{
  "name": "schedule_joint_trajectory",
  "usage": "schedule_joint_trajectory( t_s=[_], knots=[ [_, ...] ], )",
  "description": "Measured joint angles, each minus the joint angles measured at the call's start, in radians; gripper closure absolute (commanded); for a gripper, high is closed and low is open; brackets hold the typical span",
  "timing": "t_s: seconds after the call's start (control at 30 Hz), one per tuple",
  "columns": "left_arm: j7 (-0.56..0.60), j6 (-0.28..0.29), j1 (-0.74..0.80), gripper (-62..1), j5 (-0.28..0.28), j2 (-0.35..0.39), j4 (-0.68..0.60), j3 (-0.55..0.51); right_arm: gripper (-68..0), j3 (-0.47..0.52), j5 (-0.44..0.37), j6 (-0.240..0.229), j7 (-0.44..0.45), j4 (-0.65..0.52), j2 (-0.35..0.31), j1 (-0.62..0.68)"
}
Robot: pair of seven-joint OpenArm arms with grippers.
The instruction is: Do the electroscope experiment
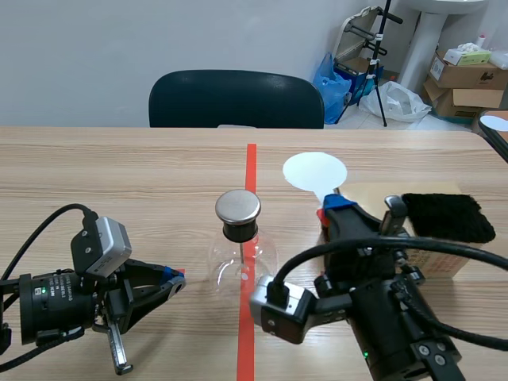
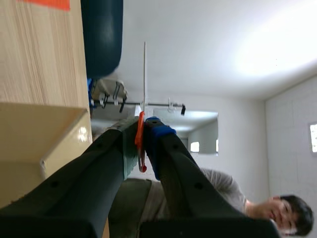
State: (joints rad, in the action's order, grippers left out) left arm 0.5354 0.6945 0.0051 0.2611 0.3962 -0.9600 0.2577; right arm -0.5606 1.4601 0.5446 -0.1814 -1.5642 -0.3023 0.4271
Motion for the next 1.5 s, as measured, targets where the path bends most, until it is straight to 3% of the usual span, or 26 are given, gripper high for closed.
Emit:
schedule_joint_trajectory(
  t_s=[0.3,0.5,1.37,1.5],
  knots=[
    [0.0,0.0,0.0,-3.2,0.0,0.0,0.0,0.0,-1.1,0.0,0.0,0.0,0.203,0.0,0.0,0.0],
    [0.0,0.0,0.0,-3.2,0.0,0.0,0.0,0.0,-1.0,0.0,0.0,0.0,0.286,0.0,0.0,0.0],
    [0.0,0.0,0.0,-3.2,0.0,0.0,0.0,0.0,-1.0,0.0,0.0,0.0,0.312,0.0,0.0,0.0],
    [0.0,0.0,0.0,-3.2,0.0,0.0,0.0,0.0,-1.0,0.0,0.0,0.0,0.269,0.0,0.0,0.0]
  ],
)
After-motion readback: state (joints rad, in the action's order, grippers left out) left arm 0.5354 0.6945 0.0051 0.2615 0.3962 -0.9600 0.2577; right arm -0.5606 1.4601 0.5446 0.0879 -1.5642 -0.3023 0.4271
